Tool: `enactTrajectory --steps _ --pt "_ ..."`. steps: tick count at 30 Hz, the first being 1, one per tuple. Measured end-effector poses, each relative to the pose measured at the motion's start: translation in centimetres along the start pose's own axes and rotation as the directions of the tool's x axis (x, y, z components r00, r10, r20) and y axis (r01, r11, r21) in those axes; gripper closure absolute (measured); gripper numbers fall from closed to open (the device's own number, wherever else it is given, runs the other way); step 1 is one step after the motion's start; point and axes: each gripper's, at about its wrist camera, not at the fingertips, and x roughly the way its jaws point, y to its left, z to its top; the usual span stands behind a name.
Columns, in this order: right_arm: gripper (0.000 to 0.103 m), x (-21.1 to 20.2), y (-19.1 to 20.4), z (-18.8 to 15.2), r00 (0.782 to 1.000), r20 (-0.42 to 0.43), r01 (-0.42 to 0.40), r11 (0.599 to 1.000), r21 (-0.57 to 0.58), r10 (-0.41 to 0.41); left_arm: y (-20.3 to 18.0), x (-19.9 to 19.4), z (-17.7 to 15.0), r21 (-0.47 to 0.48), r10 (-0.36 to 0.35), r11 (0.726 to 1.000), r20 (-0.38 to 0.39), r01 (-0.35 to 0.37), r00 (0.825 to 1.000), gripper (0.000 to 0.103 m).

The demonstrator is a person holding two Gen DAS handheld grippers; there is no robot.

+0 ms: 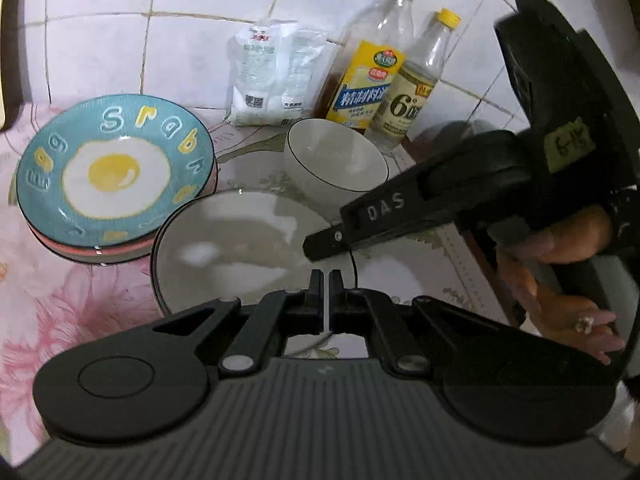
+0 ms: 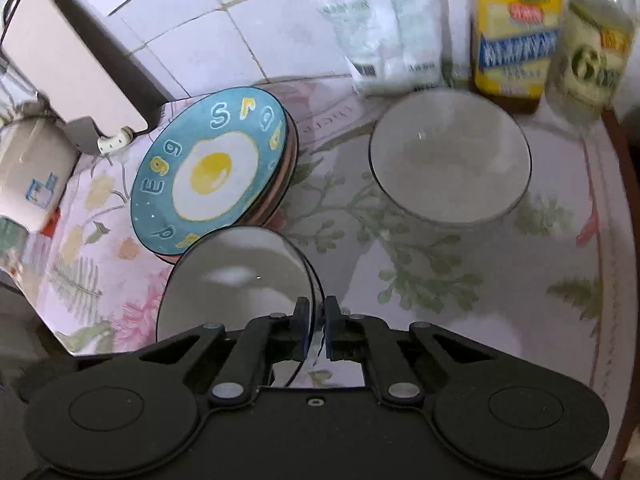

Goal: Organize plates and bowls

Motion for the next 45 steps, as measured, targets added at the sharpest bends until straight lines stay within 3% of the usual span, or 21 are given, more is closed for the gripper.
enactTrajectory --steps 6,11,20,25,34,42,45 --pt "0.093 0.5 -0.1 -0.1 0.997 0.050 -0.059 0.998 -0.001 0.059 0.8 -1.2 -0.2 0.023 0.071 0.997 -0.011 -0.071 0.997 0.101" --pt "0.090 0.0 1.2 -0.3 0.996 0.077 -0.032 0.995 -0.097 0.040 0.9 -1.9 0.0 0.014 0.097 0.995 -0.014 -0.097 0.995 0.100" --pt "0.088 -9.6 -0.5 -2.2 0.970 0.233 -0.034 0.988 -0.153 0.070 -2.0 -6.0 1.9 0.099 0.119 0.988 0.040 -0.122 0.992 0.099" --pt "0.073 -13.0 -3.6 -3.6 0.936 0.347 -0.018 0.994 -0.111 0.056 -4.7 -6.7 3.9 0.170 0.106 0.979 0.051 -0.113 0.993 0.096" --pt "0.063 -11.8 -7.5 -4.3 0.894 0.448 0.001 1.000 -0.021 0.008 -6.3 -1.1 7.9 0.193 0.134 0.973 -0.010 -0.129 0.991 0.072" --pt "0.059 -7.9 -9.7 -2.7 0.885 0.463 0.036 0.998 0.046 -0.054 -5.0 6.3 10.4 0.175 0.220 0.963 -0.086 -0.202 0.972 0.062" --pt "0.058 -6.3 -10.5 -1.9 0.891 0.448 0.033 0.996 0.081 -0.066 -4.3 8.7 11.3 0.168 0.243 0.960 -0.118 -0.222 0.963 0.062"
